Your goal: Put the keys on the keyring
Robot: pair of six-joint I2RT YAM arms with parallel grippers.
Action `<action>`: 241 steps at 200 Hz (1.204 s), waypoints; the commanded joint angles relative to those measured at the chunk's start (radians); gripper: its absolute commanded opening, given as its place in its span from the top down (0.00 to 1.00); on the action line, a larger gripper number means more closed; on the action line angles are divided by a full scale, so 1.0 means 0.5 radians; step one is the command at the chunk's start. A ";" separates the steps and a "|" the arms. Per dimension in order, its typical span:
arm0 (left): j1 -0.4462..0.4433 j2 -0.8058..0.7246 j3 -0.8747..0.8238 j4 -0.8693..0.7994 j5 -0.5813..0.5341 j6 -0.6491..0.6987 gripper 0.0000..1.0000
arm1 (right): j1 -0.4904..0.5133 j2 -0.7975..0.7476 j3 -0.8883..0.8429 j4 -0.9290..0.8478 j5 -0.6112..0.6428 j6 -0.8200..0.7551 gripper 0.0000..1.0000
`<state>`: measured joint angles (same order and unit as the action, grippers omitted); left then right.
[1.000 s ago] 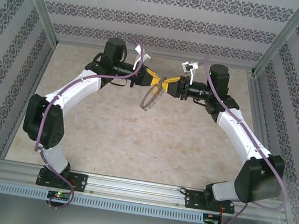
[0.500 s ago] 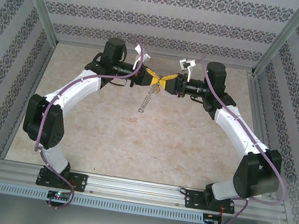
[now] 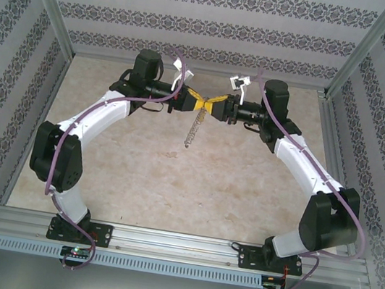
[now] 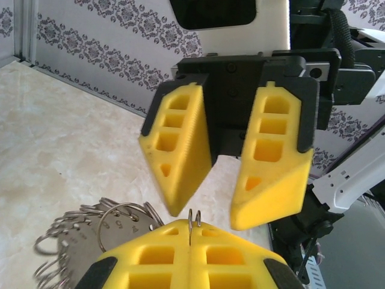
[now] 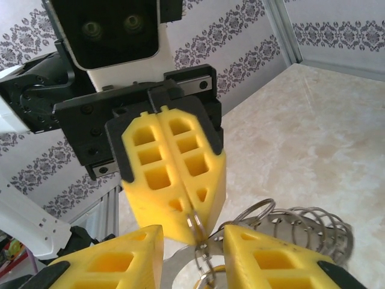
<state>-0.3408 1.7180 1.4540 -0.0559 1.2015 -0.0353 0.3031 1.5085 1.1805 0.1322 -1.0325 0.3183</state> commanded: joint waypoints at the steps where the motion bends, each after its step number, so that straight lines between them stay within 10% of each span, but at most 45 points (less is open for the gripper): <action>1: -0.023 -0.106 0.003 0.147 0.097 -0.020 1.00 | -0.029 -0.009 -0.029 0.091 0.040 0.017 0.68; 138: -0.028 -0.083 0.010 0.166 0.093 -0.034 1.00 | 0.026 0.058 0.050 0.096 -0.003 0.035 0.77; 190: -0.031 -0.075 0.012 0.136 0.082 -0.025 1.00 | 0.036 0.075 0.093 0.052 -0.007 0.009 1.00; 241: 0.016 -0.136 0.054 0.000 -0.087 0.092 0.54 | -0.034 0.172 0.398 -0.597 -0.024 -0.411 1.00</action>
<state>-0.3389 1.7081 1.4528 -0.0345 1.1492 -0.0345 0.3046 1.5578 1.2770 0.0162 -1.0378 0.2558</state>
